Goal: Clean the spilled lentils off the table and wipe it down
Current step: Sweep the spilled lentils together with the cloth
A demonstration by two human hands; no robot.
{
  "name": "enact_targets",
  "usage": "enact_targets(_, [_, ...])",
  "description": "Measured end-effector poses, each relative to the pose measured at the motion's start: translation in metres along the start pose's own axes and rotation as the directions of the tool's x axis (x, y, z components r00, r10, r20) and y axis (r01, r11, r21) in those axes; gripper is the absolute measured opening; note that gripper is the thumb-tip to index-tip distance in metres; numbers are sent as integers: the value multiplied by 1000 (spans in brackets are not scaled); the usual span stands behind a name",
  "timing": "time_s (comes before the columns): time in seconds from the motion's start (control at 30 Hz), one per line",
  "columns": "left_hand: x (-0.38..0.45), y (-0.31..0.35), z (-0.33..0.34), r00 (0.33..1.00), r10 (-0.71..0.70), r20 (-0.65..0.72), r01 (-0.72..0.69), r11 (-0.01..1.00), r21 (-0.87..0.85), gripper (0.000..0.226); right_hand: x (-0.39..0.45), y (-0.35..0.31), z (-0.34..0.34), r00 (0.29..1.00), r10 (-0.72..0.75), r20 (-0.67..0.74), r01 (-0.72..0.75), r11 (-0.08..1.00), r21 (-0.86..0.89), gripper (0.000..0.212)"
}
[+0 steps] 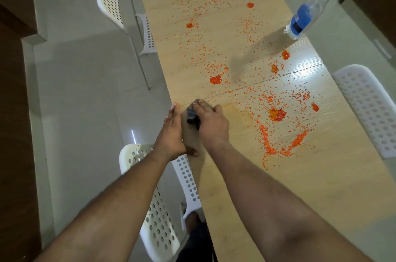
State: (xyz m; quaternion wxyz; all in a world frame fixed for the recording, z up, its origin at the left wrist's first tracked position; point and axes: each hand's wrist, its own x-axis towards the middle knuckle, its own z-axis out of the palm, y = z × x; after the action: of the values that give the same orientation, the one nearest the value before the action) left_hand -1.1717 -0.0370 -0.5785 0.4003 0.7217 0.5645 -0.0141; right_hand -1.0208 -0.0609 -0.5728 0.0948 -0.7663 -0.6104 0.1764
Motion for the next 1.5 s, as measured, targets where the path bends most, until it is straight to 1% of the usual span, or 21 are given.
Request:
enact_targets(0.07, [1,1,0,1000,5,3,-5,1000,23,180,16,9,-9,991,125,-56,-125,992,16,58])
enact_targets(0.13, [1,4,2,1000,8,3,-8,999,33,179,26,24,-16,964,254,-84,-250,967,57,60])
enact_targets(0.2, [0,7,3,1000,8,4,-8,999,41,179,29,42,-21,931,348,-111,-336,935,113,60])
enact_targets(0.23, [0,8,3,1000,7,3,-8,999,44,178,27,49,-24,919,373,-130,-355,924,141,60])
enact_targets(0.3, [-1,10,4,1000,7,3,-7,999,44,177,17,58,-26,921,354,-162,-324,928,183,61])
enact_targets(0.4, [-3,13,6,1000,5,4,-5,1000,30,172,-14,53,-21,960,221,-173,-199,971,135,60])
enact_targets(0.5, [-8,19,14,999,37,18,-38,999,37,156,-57,38,-10,991,109,-73,-103,991,80,66])
enact_targets(0.6, [-14,28,29,996,82,25,-83,996,33,141,-99,34,3,997,71,23,-72,997,34,64])
enact_targets(0.67, [-18,33,40,996,88,17,-89,996,21,138,-109,41,3,993,111,35,-111,994,16,63])
enact_targets(0.77, [-22,34,50,997,83,-6,-82,996,23,137,-87,61,-7,974,224,-16,-224,975,11,61])
enact_targets(0.87, [-26,35,58,995,98,-9,-97,993,69,134,-52,90,-22,924,370,-100,-364,928,74,60])
enact_targets(0.97, [-34,36,68,994,107,-6,-106,991,83,127,-35,107,-36,896,423,-132,-405,903,146,57])
enact_targets(1.07, [-45,37,79,992,128,9,-129,988,88,125,-56,96,-41,907,395,-146,-366,911,189,56])
enact_targets(1.2, [-60,42,96,983,179,29,-181,975,125,119,-127,77,-28,954,257,-154,-231,958,168,60])
enact_targets(1.3, [-66,43,103,980,197,39,-200,971,129,119,-177,78,-7,985,159,-67,-152,983,104,60])
enact_targets(1.4, [-72,50,115,972,229,56,-235,960,154,121,-212,101,2,997,67,-40,-67,998,10,66])
enact_targets(1.47, [-75,57,126,972,233,35,-235,958,164,120,-213,123,0,997,50,-56,-52,998,-34,68])
enact_targets(1.5, [-75,59,130,972,232,21,-232,958,171,120,-207,133,-3,997,53,-58,-56,997,-47,66])
